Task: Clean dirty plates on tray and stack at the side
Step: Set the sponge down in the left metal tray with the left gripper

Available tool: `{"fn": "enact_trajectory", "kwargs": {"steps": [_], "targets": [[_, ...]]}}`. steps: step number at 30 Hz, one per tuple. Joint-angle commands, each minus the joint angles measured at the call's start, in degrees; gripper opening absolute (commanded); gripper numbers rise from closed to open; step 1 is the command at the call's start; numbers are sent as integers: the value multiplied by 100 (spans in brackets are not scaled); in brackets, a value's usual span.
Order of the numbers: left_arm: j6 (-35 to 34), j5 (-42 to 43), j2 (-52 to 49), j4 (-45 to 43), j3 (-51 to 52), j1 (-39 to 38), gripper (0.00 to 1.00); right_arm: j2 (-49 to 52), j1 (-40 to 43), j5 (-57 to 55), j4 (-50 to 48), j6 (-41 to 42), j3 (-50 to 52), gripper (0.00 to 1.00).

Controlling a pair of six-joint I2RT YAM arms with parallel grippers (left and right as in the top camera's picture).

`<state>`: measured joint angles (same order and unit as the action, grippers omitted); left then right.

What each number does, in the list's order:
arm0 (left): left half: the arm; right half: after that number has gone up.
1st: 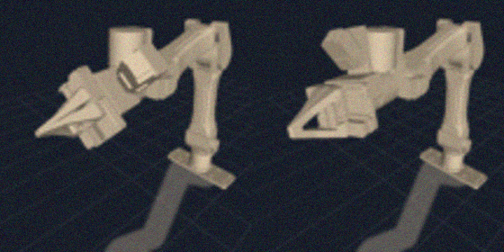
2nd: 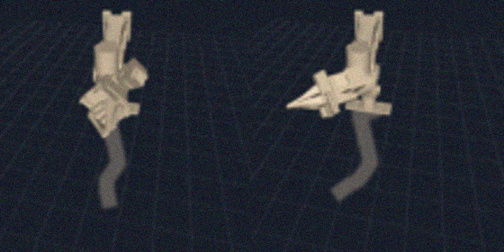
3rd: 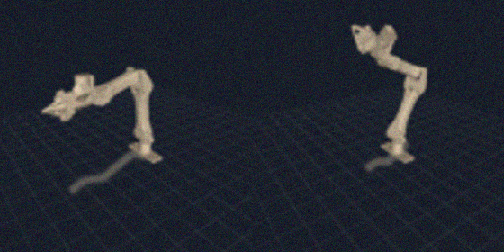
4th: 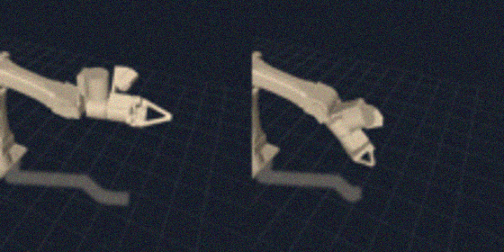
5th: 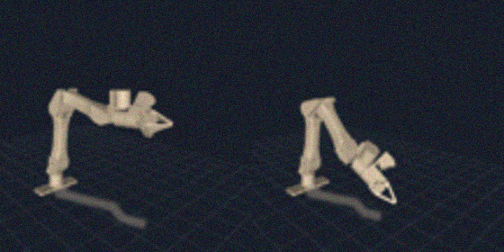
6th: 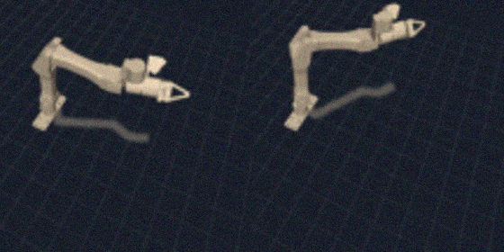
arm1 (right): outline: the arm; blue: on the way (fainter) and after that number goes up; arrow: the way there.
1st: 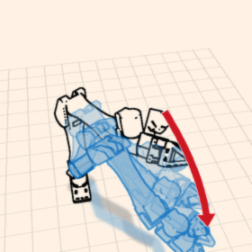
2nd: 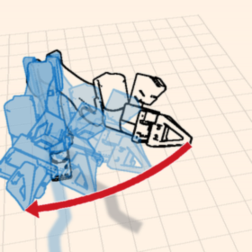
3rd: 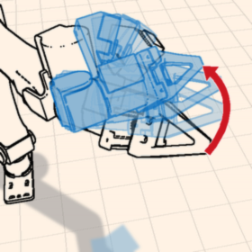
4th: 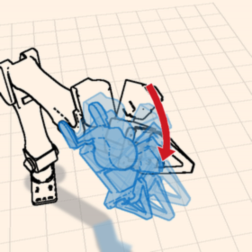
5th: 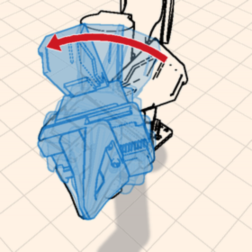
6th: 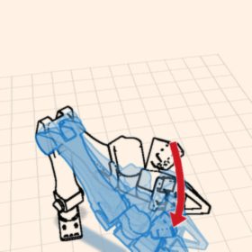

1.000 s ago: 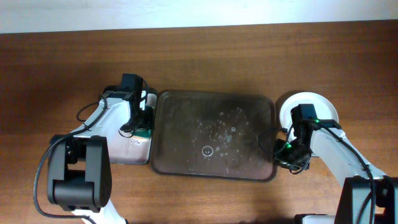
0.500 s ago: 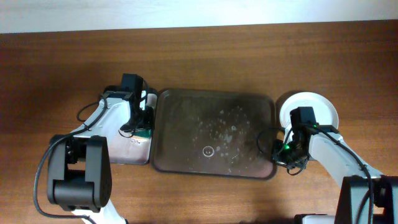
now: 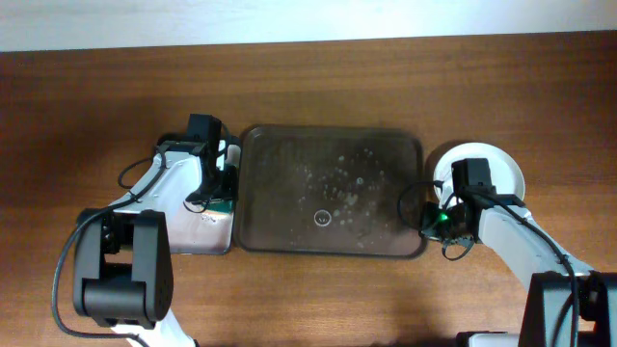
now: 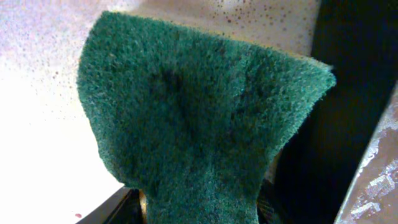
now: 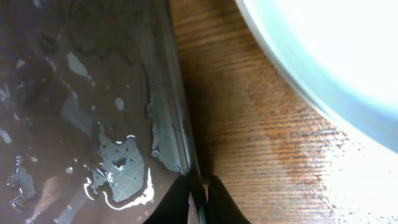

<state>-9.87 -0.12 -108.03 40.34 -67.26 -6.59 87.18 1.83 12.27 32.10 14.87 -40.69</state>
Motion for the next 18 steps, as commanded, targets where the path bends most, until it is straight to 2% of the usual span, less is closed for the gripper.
{"fn": "enact_trajectory", "kwargs": {"steps": [1,5,7,10,18], "targets": [[-334,162,-28,-116,46,57,50,37,-116,151,-92,98,35,11],[-490,186,-28,-284,42,278,51,37,-555,144,-214,35,35,11],[-487,186,-28,-313,42,350,52,37,-796,111,-304,37,35,17],[-487,186,-28,-348,42,444,52,37,-1080,61,-400,44,35,17],[-481,184,57,-389,-199,463,53,28,-1152,-160,-402,52,0,30]]}}
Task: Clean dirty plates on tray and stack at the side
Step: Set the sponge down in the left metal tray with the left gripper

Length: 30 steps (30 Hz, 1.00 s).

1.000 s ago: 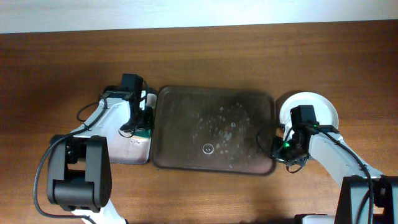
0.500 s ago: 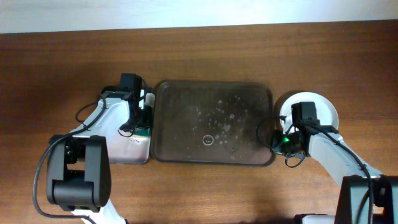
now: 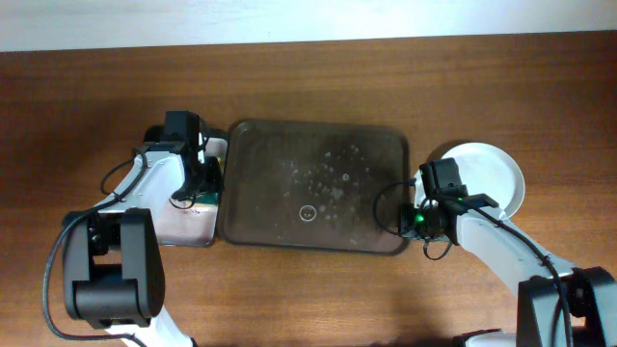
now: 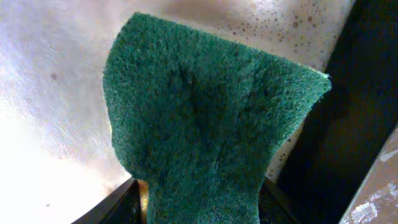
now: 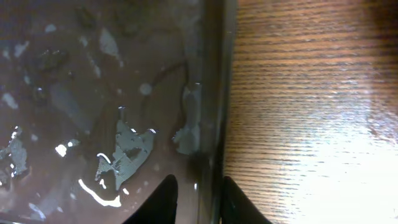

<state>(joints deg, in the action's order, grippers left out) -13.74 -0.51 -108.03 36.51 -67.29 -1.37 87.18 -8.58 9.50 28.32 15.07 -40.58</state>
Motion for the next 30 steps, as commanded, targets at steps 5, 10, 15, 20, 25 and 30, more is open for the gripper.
{"fn": "enact_trajectory", "kwargs": {"steps": [5,10,15,20,25,30], "targets": [[-96,236,645,42,-474,-66,49,-39,-111,-234,570,15,-527,31],[-92,402,1200,328,-472,-245,41,-48,-111,-262,1058,37,-955,31],[-96,442,1172,610,-345,-625,39,-48,-111,-267,1102,35,-962,31],[-96,433,1172,619,37,-1091,11,-48,-15,-269,1357,37,-1121,30],[-103,420,1172,597,728,-1403,9,-48,168,-269,1661,33,-1399,30],[-103,417,1172,442,1473,-1414,7,-46,227,-264,1722,35,-1399,30]]}}
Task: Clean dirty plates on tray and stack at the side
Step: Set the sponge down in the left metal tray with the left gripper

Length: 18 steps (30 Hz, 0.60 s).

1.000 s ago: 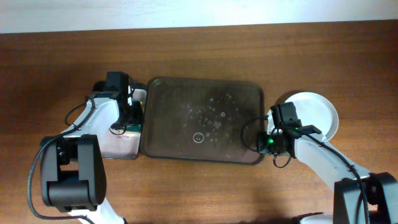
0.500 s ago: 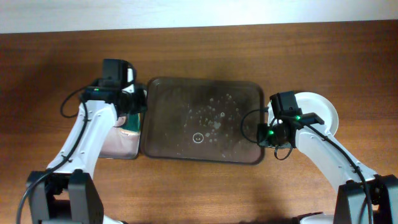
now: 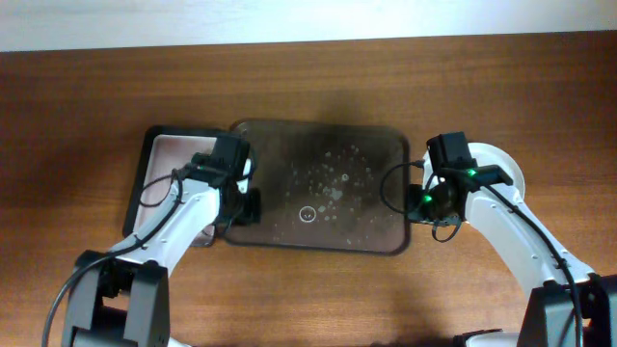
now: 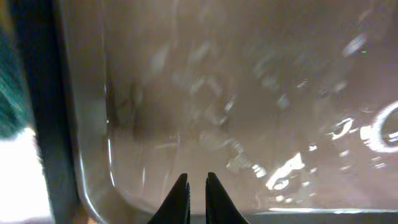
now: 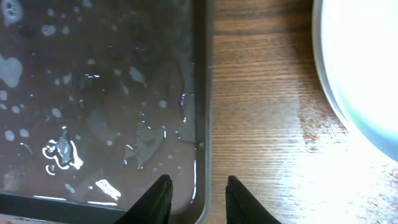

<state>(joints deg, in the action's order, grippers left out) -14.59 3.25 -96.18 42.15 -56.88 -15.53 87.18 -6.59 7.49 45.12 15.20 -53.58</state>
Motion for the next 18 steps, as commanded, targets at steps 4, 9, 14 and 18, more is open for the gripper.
{"fn": "enact_trajectory", "kwargs": {"steps": [4,9,14,18], "targets": [[-107,42,-13,-136,726,2,4,-46,31,-66,96,22,-98,30],[-278,42,-13,210,789,4,0,-46,31,-66,142,22,-98,30],[-428,42,-11,319,789,4,0,-46,31,-68,184,22,-98,30],[-564,42,-11,389,789,4,0,-46,31,-70,208,22,-98,31]]}}
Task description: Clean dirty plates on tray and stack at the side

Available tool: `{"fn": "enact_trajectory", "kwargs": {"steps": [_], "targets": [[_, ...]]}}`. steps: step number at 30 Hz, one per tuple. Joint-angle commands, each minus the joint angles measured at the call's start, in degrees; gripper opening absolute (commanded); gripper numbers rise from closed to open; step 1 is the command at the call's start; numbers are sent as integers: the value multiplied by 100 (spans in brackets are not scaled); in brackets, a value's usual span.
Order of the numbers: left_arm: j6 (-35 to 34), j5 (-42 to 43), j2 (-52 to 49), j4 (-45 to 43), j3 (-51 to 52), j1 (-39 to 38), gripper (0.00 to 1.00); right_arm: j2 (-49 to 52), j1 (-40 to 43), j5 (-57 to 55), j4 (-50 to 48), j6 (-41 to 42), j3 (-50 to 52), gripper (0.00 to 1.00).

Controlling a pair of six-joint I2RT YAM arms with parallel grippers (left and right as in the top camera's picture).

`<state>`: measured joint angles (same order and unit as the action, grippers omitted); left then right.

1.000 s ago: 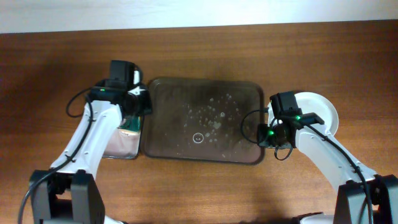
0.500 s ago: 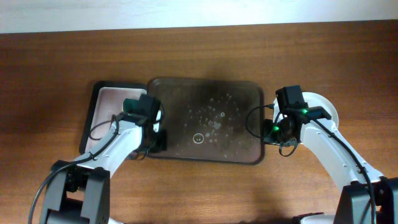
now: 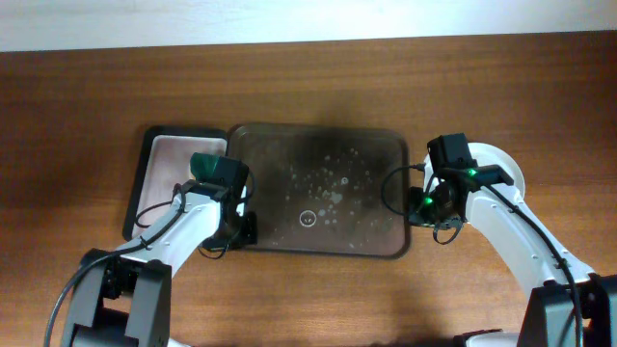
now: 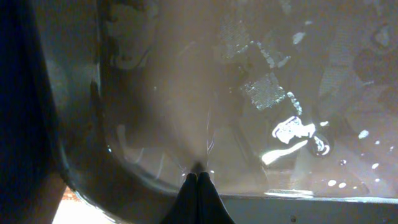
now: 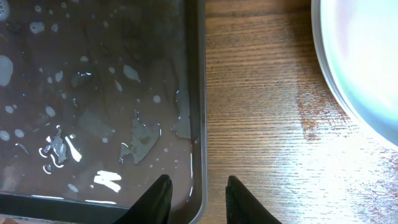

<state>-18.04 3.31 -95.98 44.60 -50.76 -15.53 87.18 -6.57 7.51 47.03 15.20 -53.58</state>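
Observation:
The brown tray (image 3: 318, 135) lies mid-table, wet with drops and foam, with nothing standing on it. My left gripper (image 3: 242, 227) is at its front left corner. In the left wrist view the gripper (image 4: 198, 178) is shut, its tips against the tray's inner wall (image 4: 124, 168), and nothing shows between them. My right gripper (image 3: 425, 205) is open and straddles the tray's right rim (image 5: 200, 124) near the front corner (image 5: 194, 200). One white plate (image 3: 503, 166) lies on the wood to the right, and its edge (image 5: 367, 68) shows in the right wrist view.
A square dark-rimmed dish (image 3: 159, 188) with a pale inside sits against the tray's left side. A green sponge (image 3: 204, 164) lies in it. Bare wooden table (image 5: 261, 124) separates the tray from the plate.
My left gripper has gone from the tray's left inner part, jaws a slit apart, to the front left corner, and is now shut. The tray lies slightly nearer the front. The right gripper is unchanged.
First my left gripper held the green sponge over the dish and my right gripper pinched the tray's right rim. Then tray and dish lay further left and the right jaws had parted. Later the sponge was released and the left gripper was over the tray, where it is now shut.

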Motion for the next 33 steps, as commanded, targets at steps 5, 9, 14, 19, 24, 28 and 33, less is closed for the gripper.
{"fn": "enact_trajectory", "kwargs": {"steps": [5,9,14,19,24,28,33], "targets": [[-323,33,-31,254,177,4,0,-46,28,-70,17,22,-98,31],[-446,35,-31,345,175,2,0,-46,28,-70,13,24,-98,31],[-444,35,15,332,87,4,0,-46,28,-66,15,24,-98,31],[-413,-57,319,219,-636,4,34,-46,28,133,15,20,-157,55],[140,-238,446,94,-1569,33,68,-46,26,125,164,-337,-820,99],[422,-264,446,540,-2326,365,72,-46,28,125,1010,-804,-1670,99],[452,-136,577,1751,-2708,846,73,-334,28,74,1580,-745,-2076,99]]}}
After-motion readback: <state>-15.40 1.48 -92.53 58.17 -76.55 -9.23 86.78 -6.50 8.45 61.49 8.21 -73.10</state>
